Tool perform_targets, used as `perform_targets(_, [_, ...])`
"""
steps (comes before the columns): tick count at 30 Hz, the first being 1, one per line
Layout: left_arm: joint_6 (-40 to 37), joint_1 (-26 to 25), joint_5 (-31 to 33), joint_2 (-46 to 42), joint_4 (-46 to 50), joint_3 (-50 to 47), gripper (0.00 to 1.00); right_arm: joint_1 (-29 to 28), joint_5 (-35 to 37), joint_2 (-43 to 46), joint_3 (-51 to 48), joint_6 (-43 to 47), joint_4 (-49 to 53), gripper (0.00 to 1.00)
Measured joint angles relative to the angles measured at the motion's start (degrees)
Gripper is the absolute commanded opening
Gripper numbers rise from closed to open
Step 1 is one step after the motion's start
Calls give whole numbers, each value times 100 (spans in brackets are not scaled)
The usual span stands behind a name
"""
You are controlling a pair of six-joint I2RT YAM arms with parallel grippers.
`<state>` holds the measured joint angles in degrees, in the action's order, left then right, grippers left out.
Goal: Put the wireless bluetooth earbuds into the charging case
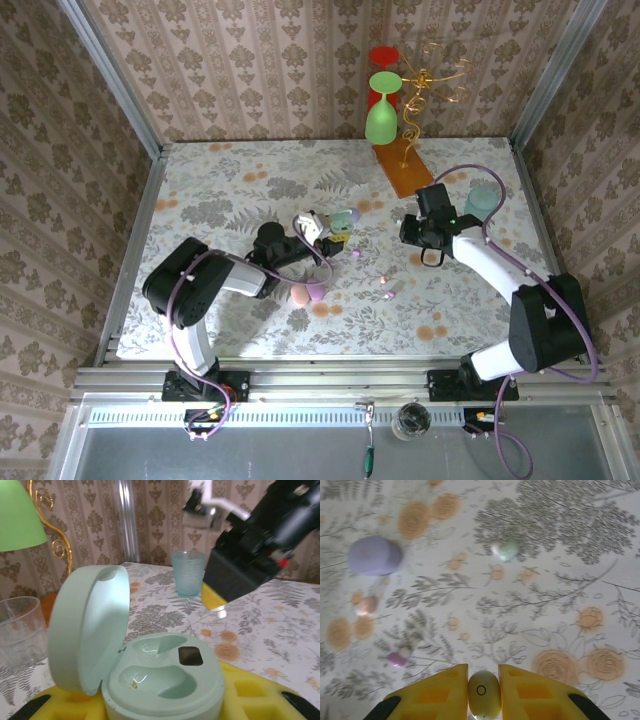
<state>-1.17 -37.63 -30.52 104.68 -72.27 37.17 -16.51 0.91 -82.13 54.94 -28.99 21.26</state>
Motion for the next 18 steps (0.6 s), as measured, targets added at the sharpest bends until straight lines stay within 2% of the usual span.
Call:
perform_targets(6, [-83,-66,339,334,4,219,24,-560,22,278,234,-127,164,21])
perform_targets(18, [-240,-168,428,509,0,389,24,-1263,-452,256,968,-127,4,21])
